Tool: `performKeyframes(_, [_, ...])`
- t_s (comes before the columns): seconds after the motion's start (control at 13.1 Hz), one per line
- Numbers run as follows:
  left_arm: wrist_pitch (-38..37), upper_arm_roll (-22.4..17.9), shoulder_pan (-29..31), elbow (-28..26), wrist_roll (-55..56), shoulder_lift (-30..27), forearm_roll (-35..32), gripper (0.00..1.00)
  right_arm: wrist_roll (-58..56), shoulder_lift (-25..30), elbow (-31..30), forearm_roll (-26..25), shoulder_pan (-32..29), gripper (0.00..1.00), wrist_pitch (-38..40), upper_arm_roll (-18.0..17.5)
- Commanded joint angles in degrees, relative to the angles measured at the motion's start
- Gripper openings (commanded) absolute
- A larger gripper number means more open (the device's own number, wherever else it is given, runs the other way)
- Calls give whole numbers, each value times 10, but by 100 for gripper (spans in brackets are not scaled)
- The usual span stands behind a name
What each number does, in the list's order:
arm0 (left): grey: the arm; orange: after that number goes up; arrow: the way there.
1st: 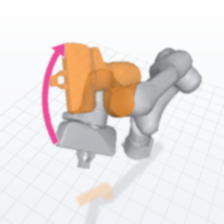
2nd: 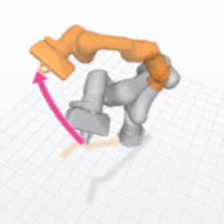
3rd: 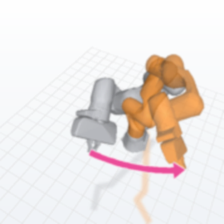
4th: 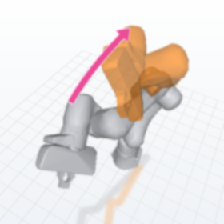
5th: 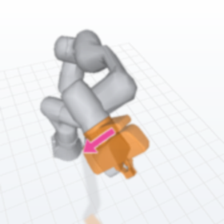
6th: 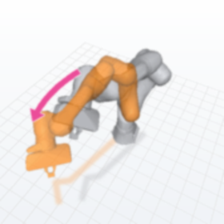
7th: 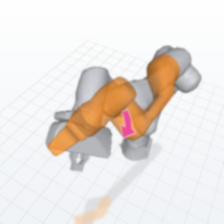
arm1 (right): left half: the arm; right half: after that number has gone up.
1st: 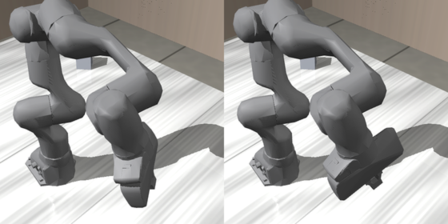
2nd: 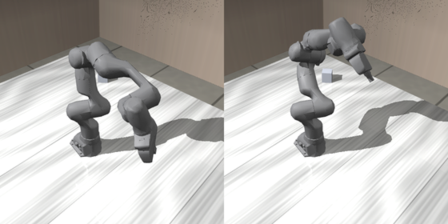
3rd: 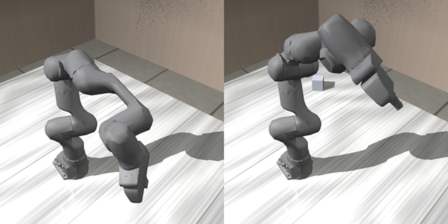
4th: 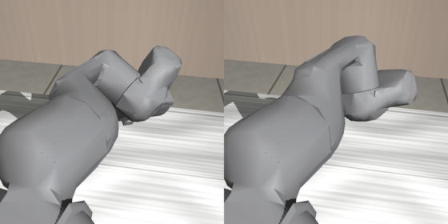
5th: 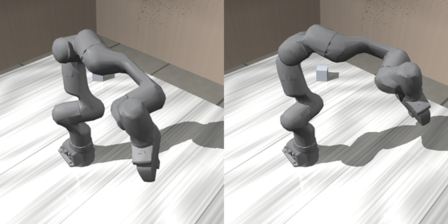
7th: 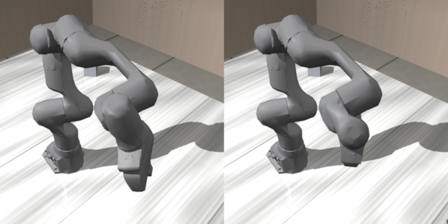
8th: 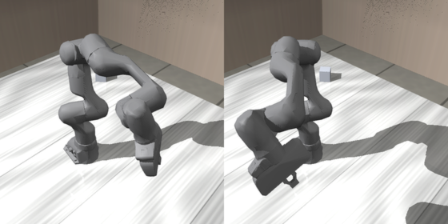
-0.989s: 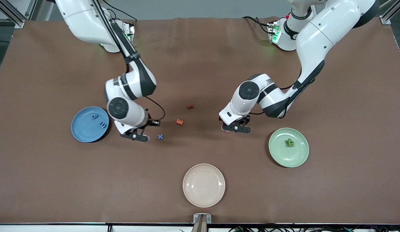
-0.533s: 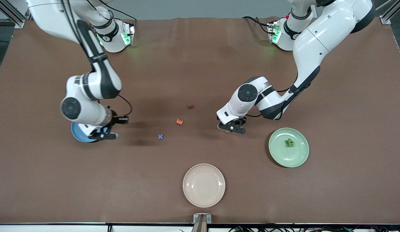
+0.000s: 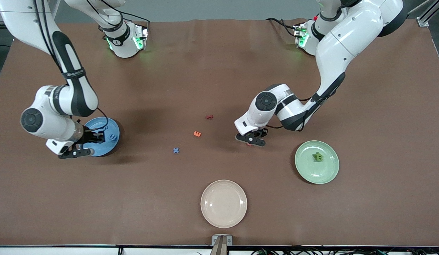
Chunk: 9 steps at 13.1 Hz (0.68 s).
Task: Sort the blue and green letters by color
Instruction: 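Carry the blue C to the blue plate while the left gripper grasps the green P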
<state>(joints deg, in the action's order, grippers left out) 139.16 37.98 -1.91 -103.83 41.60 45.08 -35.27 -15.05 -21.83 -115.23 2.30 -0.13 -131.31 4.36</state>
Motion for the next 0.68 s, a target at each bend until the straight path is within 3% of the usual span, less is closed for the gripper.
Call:
performKeyframes(0.0, [3, -11, -5, 2, -1, 0, -9, 49, -35, -3, -7, -24, -37, 8, -25, -12])
performKeyframes(0.3, [3, -13, -5, 2, 6, 3, -9, 28, -78, -9, -13, -26, -77, 11, -23, -13])
performKeyframes(0.61, [-2, -13, 3, 2, 11, -4, -6, 11, -79, -8, -57, -25, -84, 12, -49, -13])
